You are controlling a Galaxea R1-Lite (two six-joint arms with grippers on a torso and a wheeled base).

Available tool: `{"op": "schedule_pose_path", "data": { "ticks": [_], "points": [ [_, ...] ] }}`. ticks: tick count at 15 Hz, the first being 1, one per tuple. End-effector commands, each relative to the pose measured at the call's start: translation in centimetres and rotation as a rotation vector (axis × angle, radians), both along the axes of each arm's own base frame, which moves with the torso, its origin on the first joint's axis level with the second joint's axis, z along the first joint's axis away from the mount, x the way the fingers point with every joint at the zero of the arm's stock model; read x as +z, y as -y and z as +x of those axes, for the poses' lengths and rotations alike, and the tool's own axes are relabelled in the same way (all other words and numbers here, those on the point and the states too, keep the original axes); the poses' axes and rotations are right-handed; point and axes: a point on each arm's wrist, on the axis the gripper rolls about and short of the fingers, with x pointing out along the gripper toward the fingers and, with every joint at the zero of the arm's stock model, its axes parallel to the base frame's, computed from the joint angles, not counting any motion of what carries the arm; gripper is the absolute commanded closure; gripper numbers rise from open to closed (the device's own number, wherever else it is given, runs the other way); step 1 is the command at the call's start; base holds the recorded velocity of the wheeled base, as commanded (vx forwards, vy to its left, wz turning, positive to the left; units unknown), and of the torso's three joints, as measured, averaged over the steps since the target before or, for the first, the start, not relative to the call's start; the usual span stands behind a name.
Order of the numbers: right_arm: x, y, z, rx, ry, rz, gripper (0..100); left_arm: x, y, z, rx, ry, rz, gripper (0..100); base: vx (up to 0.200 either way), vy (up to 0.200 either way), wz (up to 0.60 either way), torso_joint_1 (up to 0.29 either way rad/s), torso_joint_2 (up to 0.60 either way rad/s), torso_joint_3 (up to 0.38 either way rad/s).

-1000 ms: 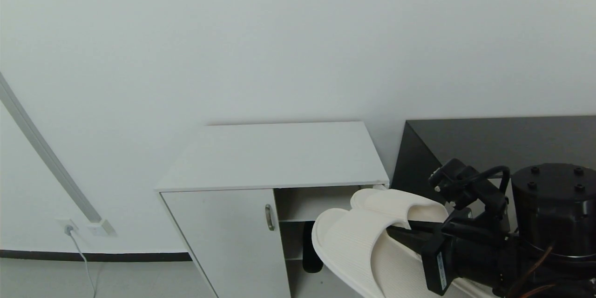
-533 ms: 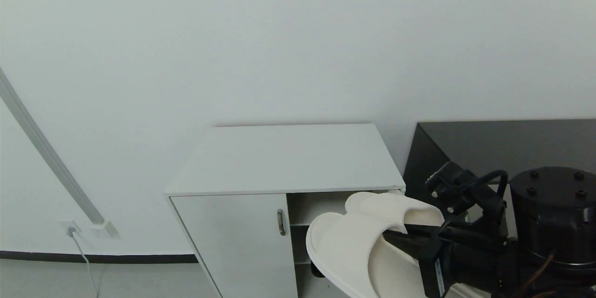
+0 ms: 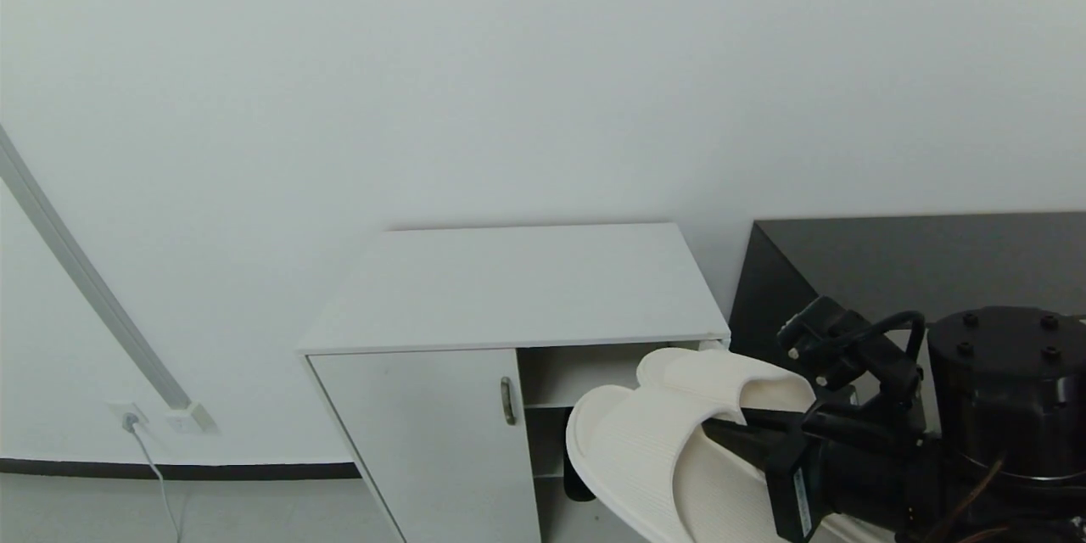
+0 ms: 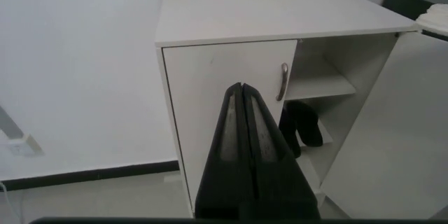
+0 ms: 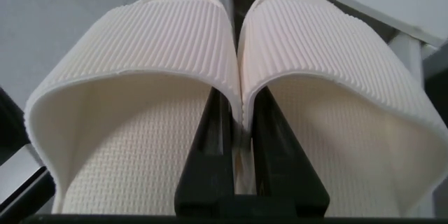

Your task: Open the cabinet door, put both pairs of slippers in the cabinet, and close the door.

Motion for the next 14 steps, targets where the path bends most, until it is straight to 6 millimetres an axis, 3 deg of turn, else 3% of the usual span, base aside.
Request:
{"op": "schedule_pose_path", "data": {
  "ticks": [1, 6, 14],
  "points": [
    [-0.2, -0.1, 0.1, 0.001, -0.005, -0.005, 100, 0.0, 0.0, 0.0, -0.001, -0.001, -0.001, 100, 0.0, 0.0, 0.0, 0.0, 0.0, 0.0],
    [-0.7, -0.4, 0.0, 0.011, -0.001, -0.004, 100, 0.0, 0.0, 0.0, -0.002, -0.001, 0.002, 100, 0.0, 0.0, 0.0, -0.104, 0.24, 0.133],
    [-1.6, -0.5, 0.1, 0.01, -0.011, -0.018, 100, 0.0, 0.0, 0.0, -0.002, -0.001, 0.0, 100, 0.0, 0.0, 0.0, -0.191, 0.45, 0.26]
  ]
}}
